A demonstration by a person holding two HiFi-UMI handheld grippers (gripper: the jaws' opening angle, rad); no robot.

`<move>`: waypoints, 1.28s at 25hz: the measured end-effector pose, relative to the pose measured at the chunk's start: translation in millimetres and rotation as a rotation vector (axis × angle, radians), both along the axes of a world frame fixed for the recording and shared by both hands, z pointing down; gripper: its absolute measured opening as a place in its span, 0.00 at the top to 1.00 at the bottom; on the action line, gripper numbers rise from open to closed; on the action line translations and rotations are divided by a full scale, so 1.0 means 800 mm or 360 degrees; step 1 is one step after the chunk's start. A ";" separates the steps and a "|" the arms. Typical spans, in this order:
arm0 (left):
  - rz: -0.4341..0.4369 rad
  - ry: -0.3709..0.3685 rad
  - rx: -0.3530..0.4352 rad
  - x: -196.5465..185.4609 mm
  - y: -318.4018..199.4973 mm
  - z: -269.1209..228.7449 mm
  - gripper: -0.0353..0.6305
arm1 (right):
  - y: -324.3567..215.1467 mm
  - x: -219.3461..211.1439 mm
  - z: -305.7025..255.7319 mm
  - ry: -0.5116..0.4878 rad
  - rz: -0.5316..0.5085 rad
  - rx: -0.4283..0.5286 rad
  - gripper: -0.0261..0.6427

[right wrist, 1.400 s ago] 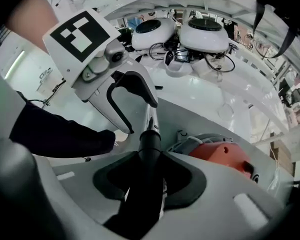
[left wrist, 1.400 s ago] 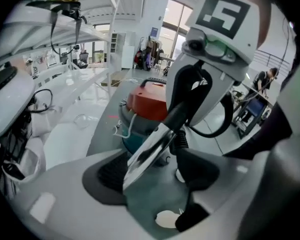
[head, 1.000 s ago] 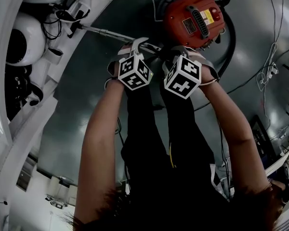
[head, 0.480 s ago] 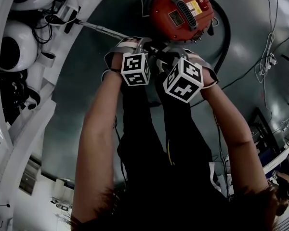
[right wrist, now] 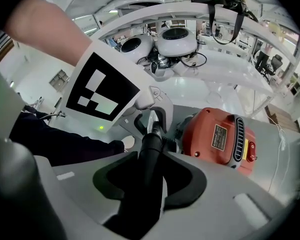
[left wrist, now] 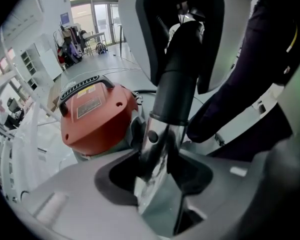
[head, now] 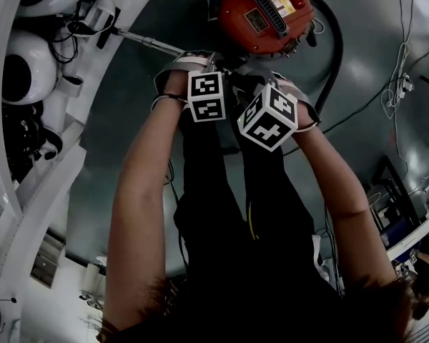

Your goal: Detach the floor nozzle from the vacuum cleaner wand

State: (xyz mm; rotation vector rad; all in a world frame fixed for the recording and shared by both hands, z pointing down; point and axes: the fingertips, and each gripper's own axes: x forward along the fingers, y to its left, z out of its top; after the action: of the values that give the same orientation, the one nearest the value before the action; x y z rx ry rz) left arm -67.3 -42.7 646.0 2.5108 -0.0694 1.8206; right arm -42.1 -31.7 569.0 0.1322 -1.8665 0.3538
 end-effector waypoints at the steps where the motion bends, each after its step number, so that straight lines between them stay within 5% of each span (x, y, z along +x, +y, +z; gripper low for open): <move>1: 0.0005 -0.0007 -0.0002 0.001 0.001 -0.001 0.67 | 0.000 0.001 -0.001 -0.0006 -0.0005 -0.0006 0.73; 14: -0.0030 -0.0058 -0.0070 0.013 0.008 -0.009 0.67 | 0.003 0.017 -0.011 -0.0022 -0.0005 0.0030 0.74; 32: -0.0008 0.0134 -0.0103 0.028 0.003 -0.009 0.66 | -0.001 0.031 -0.011 -0.0025 0.0063 0.0020 0.74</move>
State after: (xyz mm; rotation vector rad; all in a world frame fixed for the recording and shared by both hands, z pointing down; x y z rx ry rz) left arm -44.6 -40.5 638.9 2.5371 -0.0138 1.6844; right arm -17.4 -32.6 560.1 0.1754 -1.8838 0.3711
